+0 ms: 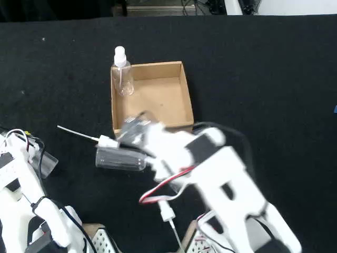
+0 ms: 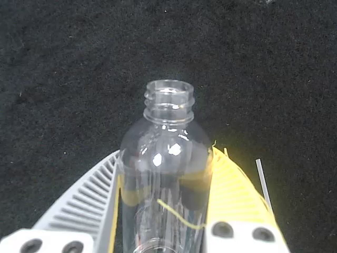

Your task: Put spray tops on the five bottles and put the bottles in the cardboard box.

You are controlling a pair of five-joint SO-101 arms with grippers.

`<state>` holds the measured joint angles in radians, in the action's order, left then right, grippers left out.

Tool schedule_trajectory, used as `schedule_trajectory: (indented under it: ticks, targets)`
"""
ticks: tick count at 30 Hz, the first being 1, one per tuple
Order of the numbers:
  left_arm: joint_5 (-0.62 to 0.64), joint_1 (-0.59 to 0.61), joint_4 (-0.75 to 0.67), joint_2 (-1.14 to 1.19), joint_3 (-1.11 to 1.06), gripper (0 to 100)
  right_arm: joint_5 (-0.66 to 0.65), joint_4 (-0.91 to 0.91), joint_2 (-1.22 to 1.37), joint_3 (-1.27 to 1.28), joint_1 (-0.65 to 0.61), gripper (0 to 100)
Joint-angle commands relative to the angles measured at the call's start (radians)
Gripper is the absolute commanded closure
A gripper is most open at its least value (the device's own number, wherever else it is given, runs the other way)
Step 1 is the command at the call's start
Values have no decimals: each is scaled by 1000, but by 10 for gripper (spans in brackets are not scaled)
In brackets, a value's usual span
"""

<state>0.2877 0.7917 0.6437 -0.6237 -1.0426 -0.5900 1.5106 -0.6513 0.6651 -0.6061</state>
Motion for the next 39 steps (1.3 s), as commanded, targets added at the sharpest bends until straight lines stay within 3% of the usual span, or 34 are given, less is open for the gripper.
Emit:
schedule_trajectory:
  ticks: [1, 6, 10, 14, 17, 21, 25, 29, 32, 34, 39]
  targets:
    - [9, 10, -15, -14, 15, 969, -127, 149, -122, -176, 367, 987]
    - [9, 8, -21, -15, -1, 970, -135, 120, -133, -214, 799, 987]
    - [9, 2, -21, -15, -5, 970, -8, -46, -45, -136, 1129, 987]
    - [9, 2, -21, -15, -7, 970, 120, -253, 119, -38, 1367, 987]
    - [9, 2, -21, -15, -7, 970, 210, -361, 254, 7, 1452, 987]
    - [9, 2, -21, -15, -7, 970, 390, -420, 392, 35, 1467, 979]
    - [9, 4, -21, -15, -7, 970, 499, -405, 447, 28, 1382, 832]
    - [8, 8, -21, -15, -7, 970, 394, -311, 409, -13, 1270, 692]
    - [6, 8, -21, -15, -7, 970, 233, -221, 354, -114, 1252, 667]
    - [6, 10, -21, -15, -7, 970, 6, -192, 328, -168, 1261, 674]
    - [5, 10, -21, -15, -7, 970, -806, -184, 325, -154, 1363, 672]
